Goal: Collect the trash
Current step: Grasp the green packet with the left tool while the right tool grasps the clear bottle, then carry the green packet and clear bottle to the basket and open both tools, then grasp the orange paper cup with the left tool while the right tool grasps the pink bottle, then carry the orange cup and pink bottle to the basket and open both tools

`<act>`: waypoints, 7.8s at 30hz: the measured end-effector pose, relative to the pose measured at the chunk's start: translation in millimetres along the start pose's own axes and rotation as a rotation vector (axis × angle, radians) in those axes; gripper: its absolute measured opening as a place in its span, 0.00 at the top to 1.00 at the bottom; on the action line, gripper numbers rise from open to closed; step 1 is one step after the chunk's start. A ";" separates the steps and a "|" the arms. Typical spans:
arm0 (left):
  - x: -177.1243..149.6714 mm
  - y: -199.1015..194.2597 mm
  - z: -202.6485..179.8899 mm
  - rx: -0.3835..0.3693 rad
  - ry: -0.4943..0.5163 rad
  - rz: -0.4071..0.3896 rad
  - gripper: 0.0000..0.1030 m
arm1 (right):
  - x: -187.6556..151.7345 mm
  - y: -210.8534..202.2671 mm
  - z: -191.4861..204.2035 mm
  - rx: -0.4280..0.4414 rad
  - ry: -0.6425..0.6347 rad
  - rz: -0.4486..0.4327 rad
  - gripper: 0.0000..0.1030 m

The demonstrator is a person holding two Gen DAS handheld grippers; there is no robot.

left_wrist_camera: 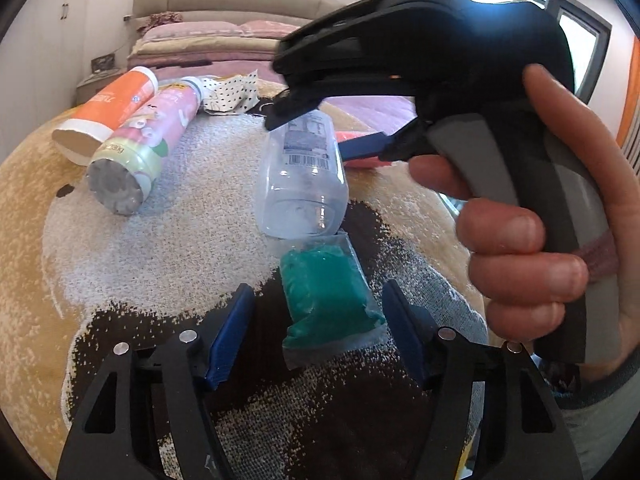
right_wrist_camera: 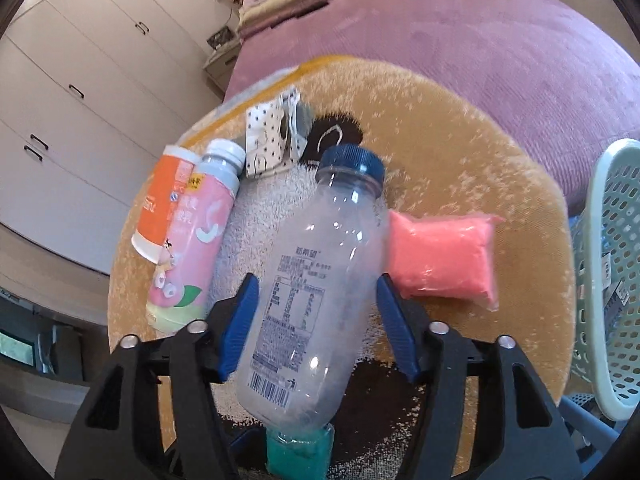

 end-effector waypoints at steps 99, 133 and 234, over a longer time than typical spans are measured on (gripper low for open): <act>143.1 131.4 -183.5 -0.270 0.175 -0.032 0.31 | 28.0 -197.1 -289.7 -0.159 0.346 -0.508 0.40; 134.9 -39.2 121.5 0.217 -0.065 -0.248 0.19 | 0.7 -114.9 -15.1 -0.009 -0.131 -0.364 0.40; 152.7 -31.4 -38.8 -0.243 0.013 -0.255 0.70 | -40.3 -229.1 -123.9 0.025 0.099 -0.538 0.55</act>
Point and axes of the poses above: each gripper's, at about its wrist camera, not at the fingertips, and y roughly the way its jaws point, z to its left, x to its top, the point moved 7 cm from there along y, roughly the way its jaws point, and after that the axes turned 8 degrees about y, right-handed, at the moved point
